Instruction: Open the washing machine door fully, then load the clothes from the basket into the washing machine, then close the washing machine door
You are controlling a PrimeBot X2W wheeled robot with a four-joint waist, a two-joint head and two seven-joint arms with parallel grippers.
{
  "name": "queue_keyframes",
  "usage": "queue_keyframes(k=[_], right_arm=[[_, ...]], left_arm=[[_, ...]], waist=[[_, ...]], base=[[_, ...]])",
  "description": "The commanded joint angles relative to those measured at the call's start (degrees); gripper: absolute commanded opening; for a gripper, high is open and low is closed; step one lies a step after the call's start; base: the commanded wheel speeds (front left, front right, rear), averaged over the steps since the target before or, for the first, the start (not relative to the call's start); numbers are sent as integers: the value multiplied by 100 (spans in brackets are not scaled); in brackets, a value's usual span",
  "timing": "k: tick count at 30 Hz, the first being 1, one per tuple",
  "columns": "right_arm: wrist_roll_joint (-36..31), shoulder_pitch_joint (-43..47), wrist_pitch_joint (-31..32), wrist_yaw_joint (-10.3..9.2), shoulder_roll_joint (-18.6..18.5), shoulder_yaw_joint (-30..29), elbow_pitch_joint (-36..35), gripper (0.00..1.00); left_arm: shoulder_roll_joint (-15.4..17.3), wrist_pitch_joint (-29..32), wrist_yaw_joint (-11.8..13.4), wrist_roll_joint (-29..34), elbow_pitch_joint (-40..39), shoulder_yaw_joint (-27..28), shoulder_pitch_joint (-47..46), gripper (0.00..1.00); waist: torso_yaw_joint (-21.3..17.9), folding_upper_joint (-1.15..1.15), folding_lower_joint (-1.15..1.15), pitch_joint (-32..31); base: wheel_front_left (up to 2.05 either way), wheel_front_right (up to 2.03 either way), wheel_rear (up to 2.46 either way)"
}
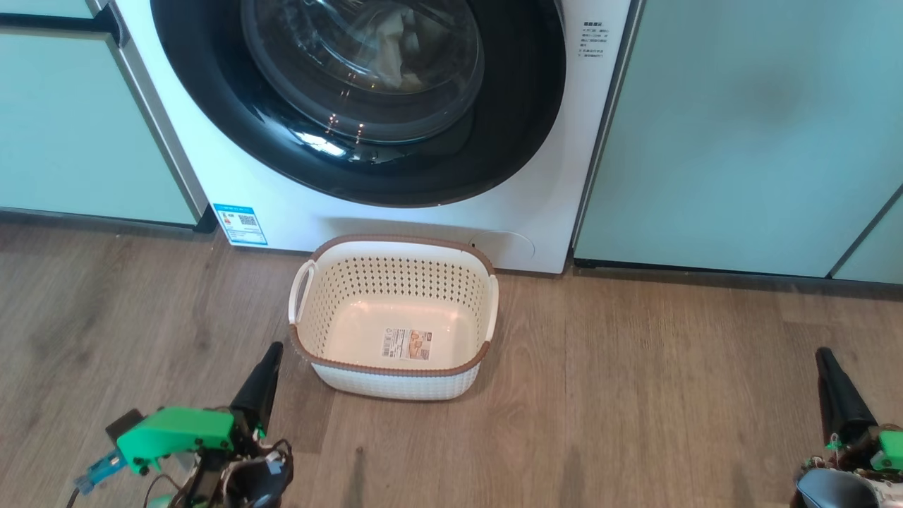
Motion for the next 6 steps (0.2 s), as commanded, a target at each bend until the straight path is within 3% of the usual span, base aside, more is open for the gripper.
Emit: queue_keyframes(k=[1, 6], right_arm=[[-57, -326, 35, -16, -24, 82, -180, 0], [-57, -326, 35, -16, -24, 82, -180, 0]], left_arm=[[34, 41, -51, 54, -157, 203, -325, 0], [34, 41, -51, 54, -157, 203, -325, 0]], waist=[[0, 0, 0, 0], [0, 0, 0, 0]], base=[[0, 0, 0], [0, 0, 0]])
